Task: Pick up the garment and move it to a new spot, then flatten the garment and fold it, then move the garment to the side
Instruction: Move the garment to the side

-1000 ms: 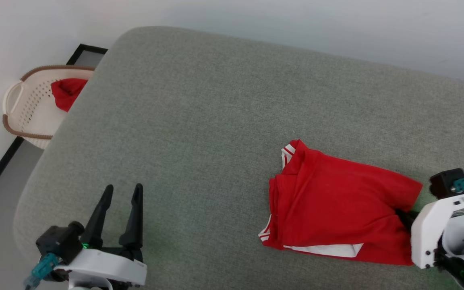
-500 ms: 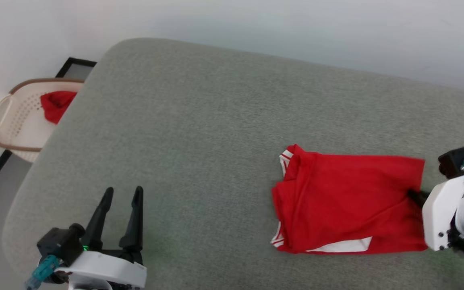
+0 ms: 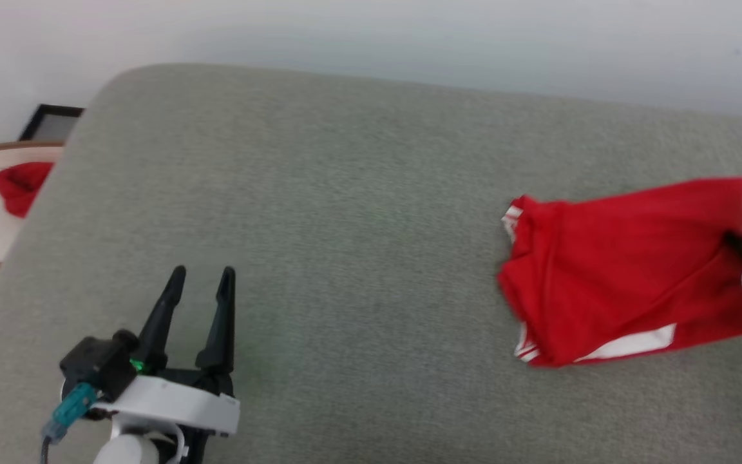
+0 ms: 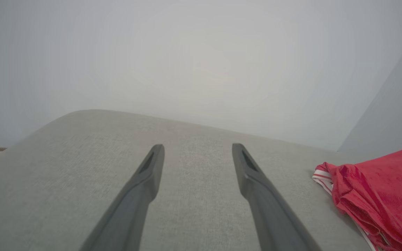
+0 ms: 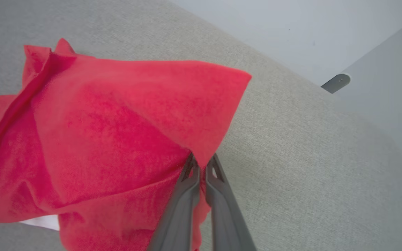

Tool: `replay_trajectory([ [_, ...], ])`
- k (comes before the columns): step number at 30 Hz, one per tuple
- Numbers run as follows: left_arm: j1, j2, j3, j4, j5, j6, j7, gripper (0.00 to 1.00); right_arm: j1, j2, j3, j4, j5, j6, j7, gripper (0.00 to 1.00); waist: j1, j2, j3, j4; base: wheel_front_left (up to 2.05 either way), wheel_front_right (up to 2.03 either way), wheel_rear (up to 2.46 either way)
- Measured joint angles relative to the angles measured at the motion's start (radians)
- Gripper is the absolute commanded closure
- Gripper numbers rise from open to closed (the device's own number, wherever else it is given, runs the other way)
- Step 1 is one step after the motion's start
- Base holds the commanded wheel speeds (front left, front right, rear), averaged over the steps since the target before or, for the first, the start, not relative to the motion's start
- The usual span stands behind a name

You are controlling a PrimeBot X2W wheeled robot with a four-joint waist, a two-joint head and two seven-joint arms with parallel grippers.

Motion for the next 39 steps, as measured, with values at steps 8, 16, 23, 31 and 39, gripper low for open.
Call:
replay_trajectory([
  [8,-0.062,-0.004,-0.025,-0.022,0.016,0.000,0.000,0.00,-0.106,-0.120,0.033,0.034,0.016,0.000,-0.055,1.00,0.0000,0.0000,0.061,-0.064,0.00,0.00,0.00],
  [16,-0.128,-0.003,-0.038,-0.049,0.034,0.000,0.000,0.00,-0.245,-0.230,0.091,0.104,0.009,0.000,-0.156,1.00,0.0000,0.0000,0.143,-0.117,0.00,0.00,0.00],
  [23,-0.182,0.005,-0.039,-0.070,0.043,0.000,0.000,0.00,-0.356,-0.308,0.147,0.188,-0.019,0.000,-0.244,1.00,0.0000,0.0000,0.221,-0.150,0.00,0.00,0.00],
  [31,-0.227,0.013,-0.050,-0.087,0.060,0.000,0.000,0.00,-0.463,-0.360,0.191,0.296,-0.094,0.000,-0.323,1.00,0.0000,0.0000,0.301,-0.181,0.00,0.00,0.00],
  [39,-0.253,0.025,-0.057,-0.095,0.067,0.000,0.000,0.00,-0.546,-0.381,0.212,0.377,-0.228,0.000,-0.361,1.00,0.0000,0.0000,0.360,-0.213,0.00,0.00,0.00],
])
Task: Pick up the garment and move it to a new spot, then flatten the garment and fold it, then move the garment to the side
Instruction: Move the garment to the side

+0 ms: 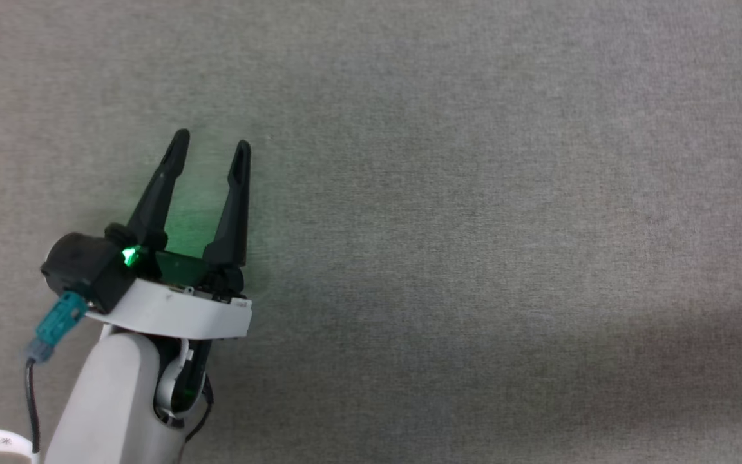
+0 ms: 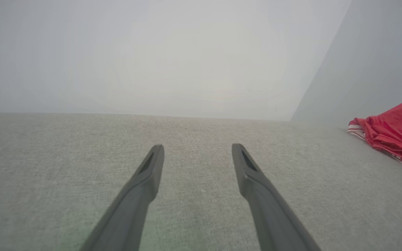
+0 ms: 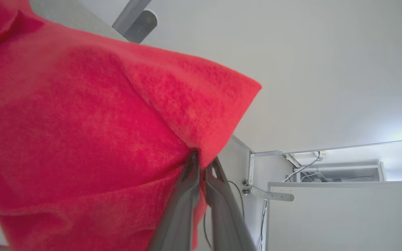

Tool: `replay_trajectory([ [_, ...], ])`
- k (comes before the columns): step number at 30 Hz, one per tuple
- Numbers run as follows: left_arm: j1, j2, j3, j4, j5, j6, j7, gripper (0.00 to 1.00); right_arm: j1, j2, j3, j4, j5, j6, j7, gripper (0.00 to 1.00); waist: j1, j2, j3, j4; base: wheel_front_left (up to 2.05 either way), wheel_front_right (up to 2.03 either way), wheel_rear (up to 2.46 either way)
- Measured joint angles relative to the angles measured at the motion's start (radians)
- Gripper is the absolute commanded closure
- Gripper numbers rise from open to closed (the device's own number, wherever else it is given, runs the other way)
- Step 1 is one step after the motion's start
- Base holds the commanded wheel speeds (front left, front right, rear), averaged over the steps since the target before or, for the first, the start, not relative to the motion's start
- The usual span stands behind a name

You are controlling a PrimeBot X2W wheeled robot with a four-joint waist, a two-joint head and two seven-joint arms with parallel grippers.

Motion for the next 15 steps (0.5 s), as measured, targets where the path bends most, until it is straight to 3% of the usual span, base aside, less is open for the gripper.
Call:
replay_trajectory([
  [6,-0.018,0.008,-0.007,0.001,0.000,0.000,0.000,0.00,-0.033,0.009,-0.031,0.058,-0.080,0.000,-0.002,1.00,0.0001,0.0000,0.028,-0.024,0.00,0.00,0.00],
  [15,-0.033,0.011,-0.021,0.006,0.000,0.000,0.000,0.00,-0.033,0.052,-0.069,0.127,-0.105,0.000,0.001,1.00,0.0001,0.0000,0.047,-0.035,0.00,0.00,0.00],
])
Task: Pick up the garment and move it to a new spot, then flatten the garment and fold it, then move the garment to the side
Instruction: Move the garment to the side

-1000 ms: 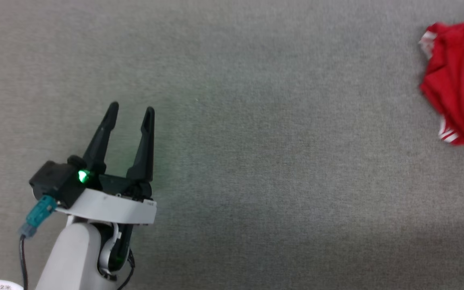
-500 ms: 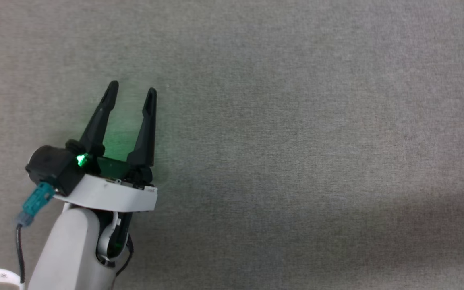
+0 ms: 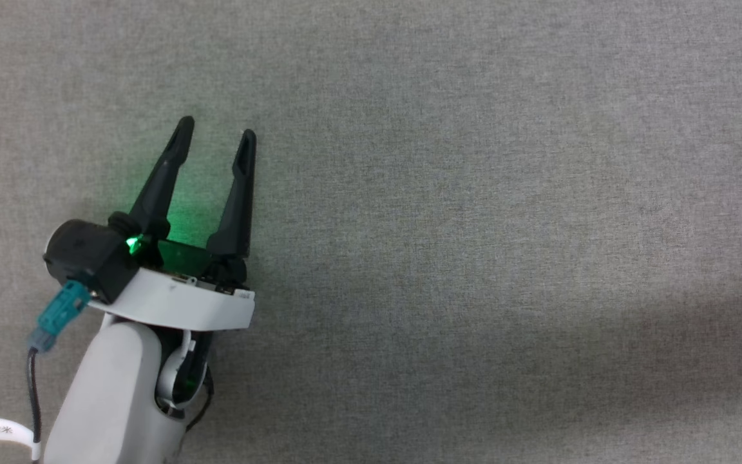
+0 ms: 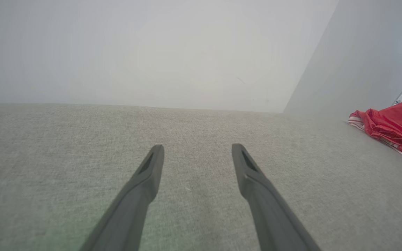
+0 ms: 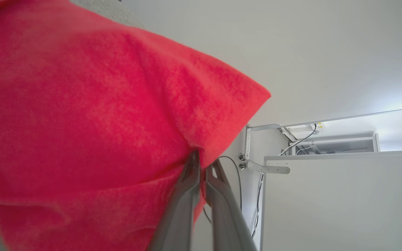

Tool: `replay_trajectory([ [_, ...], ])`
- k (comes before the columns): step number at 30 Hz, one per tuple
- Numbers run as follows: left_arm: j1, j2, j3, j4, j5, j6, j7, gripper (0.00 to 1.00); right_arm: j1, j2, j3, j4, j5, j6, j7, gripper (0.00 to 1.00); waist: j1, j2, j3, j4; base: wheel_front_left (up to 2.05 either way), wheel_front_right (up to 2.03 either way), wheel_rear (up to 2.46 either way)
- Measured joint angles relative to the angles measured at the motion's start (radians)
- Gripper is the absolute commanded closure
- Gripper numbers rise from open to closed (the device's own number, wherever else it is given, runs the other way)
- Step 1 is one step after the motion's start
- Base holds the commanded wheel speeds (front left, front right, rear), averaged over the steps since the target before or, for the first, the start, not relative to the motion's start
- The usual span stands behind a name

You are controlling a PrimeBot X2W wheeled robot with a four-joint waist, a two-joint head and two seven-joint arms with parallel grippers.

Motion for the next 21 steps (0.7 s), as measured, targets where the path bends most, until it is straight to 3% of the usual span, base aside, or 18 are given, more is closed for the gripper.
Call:
replay_trajectory([
  [2,-0.001,0.001,-0.001,0.003,0.000,0.000,0.000,0.00,0.000,0.009,-0.010,0.011,-0.012,0.000,-0.001,1.00,0.0000,0.0000,0.000,0.001,0.00,0.00,0.00],
  [3,-0.001,0.002,-0.002,0.004,0.000,0.000,0.000,0.00,0.000,0.014,-0.017,0.017,-0.016,0.000,-0.002,0.92,0.0000,-0.0001,-0.001,0.002,0.00,0.00,0.00],
  [4,-0.001,0.003,-0.003,0.005,0.000,0.000,0.000,0.00,0.000,0.018,-0.024,0.020,-0.022,0.000,-0.005,0.67,0.0000,0.0000,-0.003,0.003,0.00,0.00,0.00],
  [5,-0.001,0.003,-0.003,0.006,0.000,0.000,0.000,0.00,0.000,0.020,-0.027,0.023,-0.031,0.000,-0.012,0.54,0.0000,0.0000,-0.005,0.004,0.00,0.00,0.00],
  [7,-0.001,0.004,-0.003,0.009,0.000,0.000,0.000,0.00,0.000,0.029,-0.042,0.031,-0.040,0.000,-0.024,0.00,-0.0001,0.0000,-0.010,0.005,0.00,0.00,0.00],
  [21,0.039,0.018,0.016,0.024,-0.004,0.000,0.000,0.00,0.006,0.150,-0.137,0.091,-0.121,0.000,-0.098,0.00,0.0000,0.0000,-0.100,-0.004,0.00,0.00,0.00],
])
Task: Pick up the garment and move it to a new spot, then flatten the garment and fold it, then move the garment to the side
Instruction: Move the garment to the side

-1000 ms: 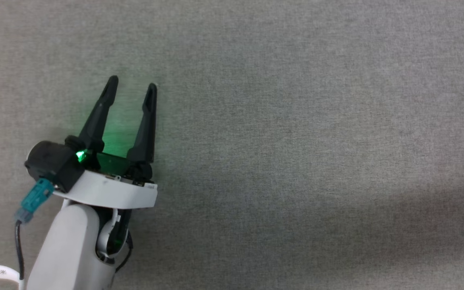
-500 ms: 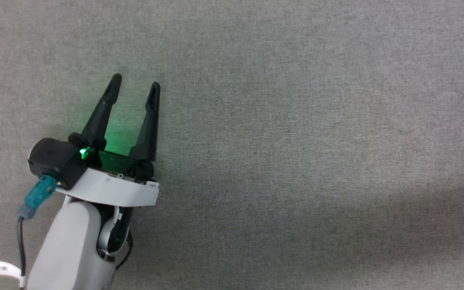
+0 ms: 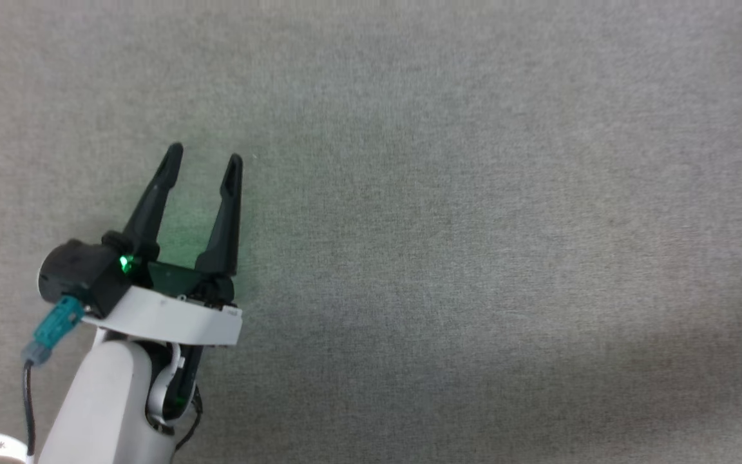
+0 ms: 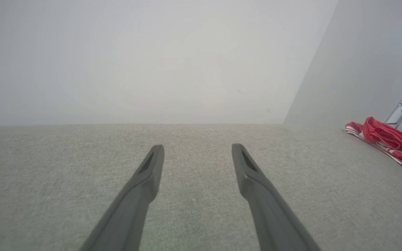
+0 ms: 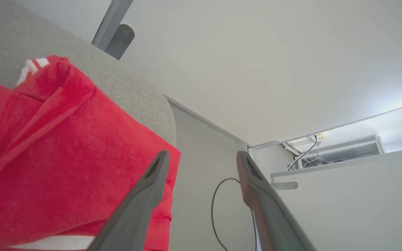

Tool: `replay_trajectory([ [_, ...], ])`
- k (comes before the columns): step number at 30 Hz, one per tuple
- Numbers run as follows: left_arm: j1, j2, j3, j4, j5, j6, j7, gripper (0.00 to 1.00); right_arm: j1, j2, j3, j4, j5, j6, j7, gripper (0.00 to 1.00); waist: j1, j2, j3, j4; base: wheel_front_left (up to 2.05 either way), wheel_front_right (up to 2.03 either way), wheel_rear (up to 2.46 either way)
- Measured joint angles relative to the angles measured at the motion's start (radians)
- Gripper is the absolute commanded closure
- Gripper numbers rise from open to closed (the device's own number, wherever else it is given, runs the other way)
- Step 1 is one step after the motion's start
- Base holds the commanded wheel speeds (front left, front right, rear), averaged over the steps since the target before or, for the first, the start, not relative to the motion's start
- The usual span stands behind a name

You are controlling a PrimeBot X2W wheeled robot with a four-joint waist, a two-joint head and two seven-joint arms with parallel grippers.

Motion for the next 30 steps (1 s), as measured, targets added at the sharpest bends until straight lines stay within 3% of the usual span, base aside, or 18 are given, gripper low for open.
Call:
replay_trajectory([
  [17,0.155,-0.008,0.055,0.034,-0.007,0.000,0.000,0.00,0.187,0.199,-0.088,0.014,0.002,0.000,-0.266,0.00,0.0000,0.0000,-0.211,0.023,0.00,0.00,0.00],
  [30,0.294,0.007,0.127,0.094,-0.032,0.000,0.000,0.00,0.481,0.356,-0.229,-0.117,0.005,0.000,-0.373,0.00,0.0000,0.0000,-0.402,0.072,0.00,0.00,0.00],
])
